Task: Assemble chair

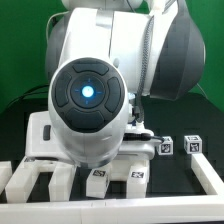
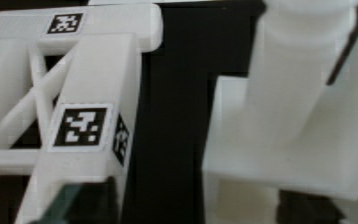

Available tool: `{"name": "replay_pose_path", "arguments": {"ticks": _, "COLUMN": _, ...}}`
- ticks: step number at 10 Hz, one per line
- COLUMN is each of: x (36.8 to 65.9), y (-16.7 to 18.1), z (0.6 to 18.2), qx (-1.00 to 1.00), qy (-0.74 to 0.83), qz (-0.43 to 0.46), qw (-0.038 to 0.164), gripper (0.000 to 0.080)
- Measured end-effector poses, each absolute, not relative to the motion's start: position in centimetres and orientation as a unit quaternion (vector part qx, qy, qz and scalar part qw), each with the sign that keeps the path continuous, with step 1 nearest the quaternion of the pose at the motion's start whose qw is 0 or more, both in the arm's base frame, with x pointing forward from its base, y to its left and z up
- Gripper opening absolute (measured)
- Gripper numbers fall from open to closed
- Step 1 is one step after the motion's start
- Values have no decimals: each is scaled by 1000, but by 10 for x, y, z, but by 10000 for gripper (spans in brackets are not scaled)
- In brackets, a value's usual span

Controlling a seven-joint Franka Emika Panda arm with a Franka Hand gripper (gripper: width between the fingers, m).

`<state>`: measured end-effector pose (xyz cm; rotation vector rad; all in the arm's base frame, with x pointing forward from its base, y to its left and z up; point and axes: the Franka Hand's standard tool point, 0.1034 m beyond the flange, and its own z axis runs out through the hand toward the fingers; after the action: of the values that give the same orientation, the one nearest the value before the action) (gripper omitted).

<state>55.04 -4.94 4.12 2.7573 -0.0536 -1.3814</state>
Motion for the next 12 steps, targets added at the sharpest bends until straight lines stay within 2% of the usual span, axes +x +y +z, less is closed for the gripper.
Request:
{"name": "replay_pose_path", "arguments": {"ticks": 1, "x": 550, "y": -50, "z": 41, "qx": 894, "qy": -17, "qz": -448, "qw": 29, "gripper": 600}}
{"name": "replay_pose_path", "arguments": {"ticks": 2, "x": 550, "y": -50, "z": 41, "qx": 894, "qy": -18, "qz": -448, "qw": 28, "gripper": 634}}
{"name": "replay_pose_path", "arguments": {"ticks": 12, "x": 554, "y": -55, "z": 42, "qx": 895, "qy": -21, "qz": -444, "qw": 28, "gripper": 649}}
